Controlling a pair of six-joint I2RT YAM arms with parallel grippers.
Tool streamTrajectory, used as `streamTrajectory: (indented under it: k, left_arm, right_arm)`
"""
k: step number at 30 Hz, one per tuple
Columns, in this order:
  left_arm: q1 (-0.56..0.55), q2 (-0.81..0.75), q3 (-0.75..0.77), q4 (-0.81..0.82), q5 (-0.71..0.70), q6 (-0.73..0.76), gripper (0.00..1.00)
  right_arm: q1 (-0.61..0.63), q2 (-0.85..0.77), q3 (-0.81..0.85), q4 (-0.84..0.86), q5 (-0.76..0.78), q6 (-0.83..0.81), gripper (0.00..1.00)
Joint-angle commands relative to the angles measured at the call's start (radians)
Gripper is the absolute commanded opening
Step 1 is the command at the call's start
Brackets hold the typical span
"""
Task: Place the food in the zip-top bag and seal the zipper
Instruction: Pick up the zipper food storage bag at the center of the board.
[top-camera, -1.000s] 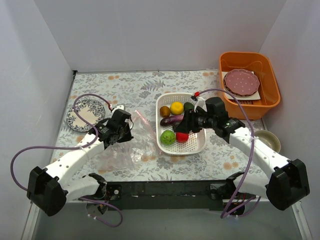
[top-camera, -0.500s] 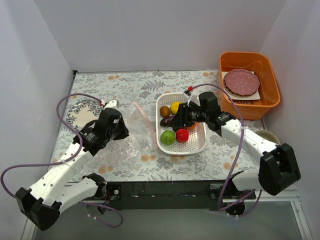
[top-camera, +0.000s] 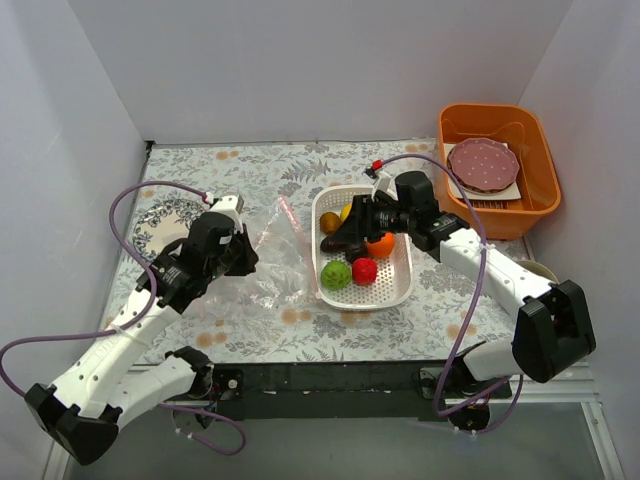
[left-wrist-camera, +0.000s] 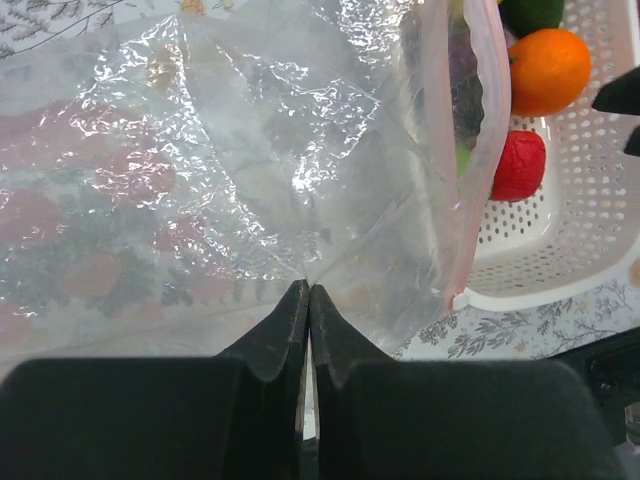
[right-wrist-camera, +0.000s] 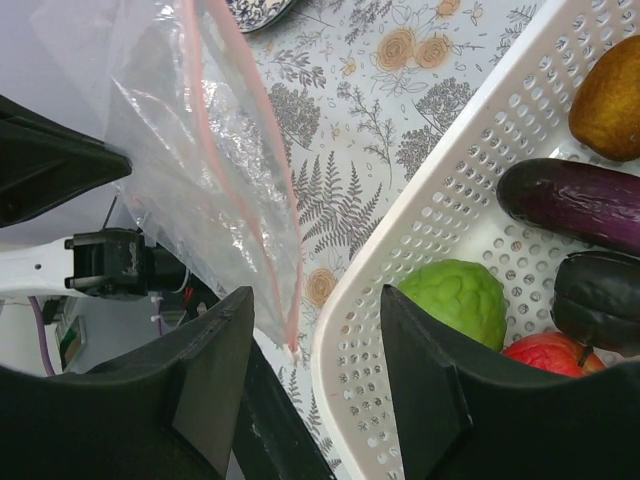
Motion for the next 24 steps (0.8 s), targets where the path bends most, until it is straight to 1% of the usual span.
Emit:
streamTrajectory:
  k: [1, 3, 4, 7, 8, 10, 11, 18, 20, 22, 24]
  left_arm:
    - [-0.003, -0.031, 0.032, 0.038, 0.125, 0.069, 0.00]
    - [-0.003, -0.042, 0.034, 0.047, 0.145, 0.081, 0.00]
    - [-0.003, -0.044, 0.034, 0.047, 0.185, 0.089, 0.00]
    - [-0.003, -0.039, 0.035, 0.057, 0.230, 0.115, 0.00]
    - [-0.003, -0.039, 0.032, 0.060, 0.242, 0.124, 0.00]
    - [-0.003, -0.042, 0.018, 0.078, 0.274, 0.135, 0.00]
    - [-0.003, -0.045, 0.014, 0.086, 0.287, 0.136, 0.00]
    - [-0.003, -0.044, -0.035, 0.152, 0.325, 0.121, 0.00]
    - [-0.003, -0.039, -0.049, 0.173, 0.322, 0.112, 0.00]
    - [-0.003, -0.033, -0.060, 0.182, 0.311, 0.100, 0.00]
    - [-0.003, -0.035, -0.071, 0.187, 0.288, 0.097, 0.00]
  right_arm:
    - [0.000, 0.012, 0.040, 0.006, 0.009, -0.025, 0.61]
    - [0.000, 0.012, 0.039, 0.030, 0.000, -0.013, 0.61]
    - [0.000, 0.013, 0.037, 0.053, -0.008, -0.010, 0.61]
    - [0.000, 0.030, 0.039, 0.066, -0.046, 0.006, 0.60]
    - [0.000, 0.044, 0.037, 0.110, -0.083, 0.010, 0.60]
    - [0.000, 0.055, 0.027, 0.142, -0.105, 0.033, 0.59]
    - [0.000, 0.059, 0.007, 0.196, -0.128, 0.044, 0.58]
    - [0.003, 0.061, -0.064, 0.345, -0.200, 0.136, 0.55]
    - [0.006, 0.055, -0.081, 0.362, -0.211, 0.150, 0.53]
    - [0.009, 0.046, -0.107, 0.373, -0.214, 0.150, 0.53]
    - [0.009, 0.026, -0.130, 0.357, -0.185, 0.144, 0.53]
